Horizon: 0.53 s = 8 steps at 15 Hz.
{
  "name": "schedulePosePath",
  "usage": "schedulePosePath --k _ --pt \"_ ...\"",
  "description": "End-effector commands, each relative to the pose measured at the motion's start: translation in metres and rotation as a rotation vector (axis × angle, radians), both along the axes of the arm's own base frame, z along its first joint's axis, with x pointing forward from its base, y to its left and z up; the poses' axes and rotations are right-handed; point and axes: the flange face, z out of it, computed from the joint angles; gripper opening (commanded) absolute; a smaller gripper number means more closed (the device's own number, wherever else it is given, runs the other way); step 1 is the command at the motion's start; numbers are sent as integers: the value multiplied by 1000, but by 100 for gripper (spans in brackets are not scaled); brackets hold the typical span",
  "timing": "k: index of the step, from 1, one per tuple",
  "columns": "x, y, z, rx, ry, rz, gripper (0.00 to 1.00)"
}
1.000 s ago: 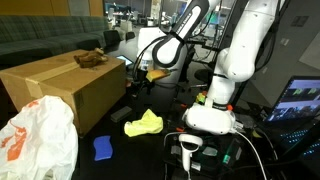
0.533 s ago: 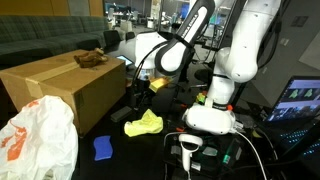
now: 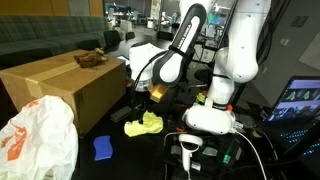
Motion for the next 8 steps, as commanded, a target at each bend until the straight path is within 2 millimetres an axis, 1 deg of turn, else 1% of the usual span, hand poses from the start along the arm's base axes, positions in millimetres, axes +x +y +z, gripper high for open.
schedulePosePath --k 1,5,8 --pt "15 -7 -29 -66 55 30 100" --pt "30 -28 -62 -128 96 19 100" --pt "41 -41 -87 -140 115 12 100"
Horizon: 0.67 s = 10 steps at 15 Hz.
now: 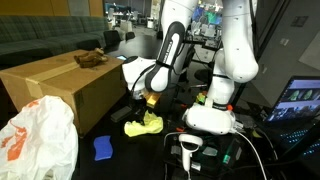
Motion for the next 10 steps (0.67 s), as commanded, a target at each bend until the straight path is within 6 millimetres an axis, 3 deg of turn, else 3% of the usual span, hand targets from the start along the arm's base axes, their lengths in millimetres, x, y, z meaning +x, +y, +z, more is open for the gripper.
schedulePosePath --k 1,10 --pt "17 -6 -29 -20 18 -1 100" --pt "24 -19 -80 59 5 85 100"
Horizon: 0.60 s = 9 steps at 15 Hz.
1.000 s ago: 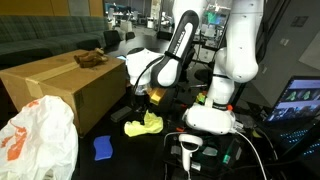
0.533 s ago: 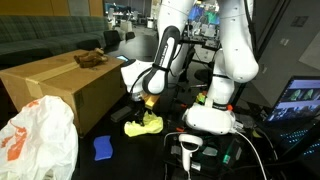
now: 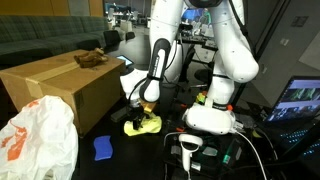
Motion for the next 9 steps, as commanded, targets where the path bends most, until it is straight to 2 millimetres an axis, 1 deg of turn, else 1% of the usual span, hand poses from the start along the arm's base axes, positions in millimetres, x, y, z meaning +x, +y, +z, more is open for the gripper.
schedulePosePath --k 1,3,4,5,6,9 --pt "6 -5 -18 62 -35 70 93" --pt "8 -7 -17 87 -51 96 67" --pt "9 -9 -17 99 -57 108 60" --pt "10 -10 -14 108 -63 116 50" --pt "11 -11 -12 113 -67 127 43" --pt "13 -13 2 121 -76 129 21"
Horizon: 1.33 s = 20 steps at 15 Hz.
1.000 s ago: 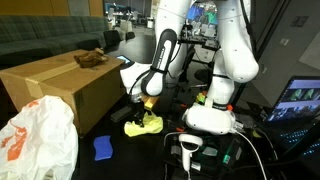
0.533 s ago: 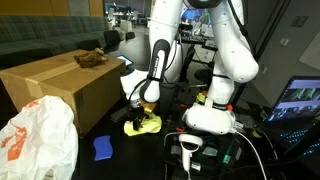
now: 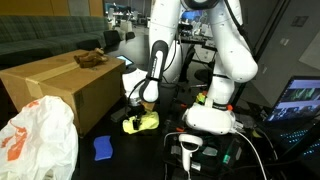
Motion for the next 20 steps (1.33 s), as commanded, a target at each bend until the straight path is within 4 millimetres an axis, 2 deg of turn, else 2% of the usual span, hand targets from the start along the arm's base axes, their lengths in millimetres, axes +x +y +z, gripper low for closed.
schedulePosePath --k 1,3,5,11,15,20 --pt "4 -3 13 29 -22 8 13" --pt "3 -3 28 36 -26 -5 9" --pt "2 0 50 39 -34 4 9" --pt "9 20 133 20 -49 32 12" --pt "25 32 212 -7 -81 -16 11" --pt "58 60 327 -2 -177 -137 11"
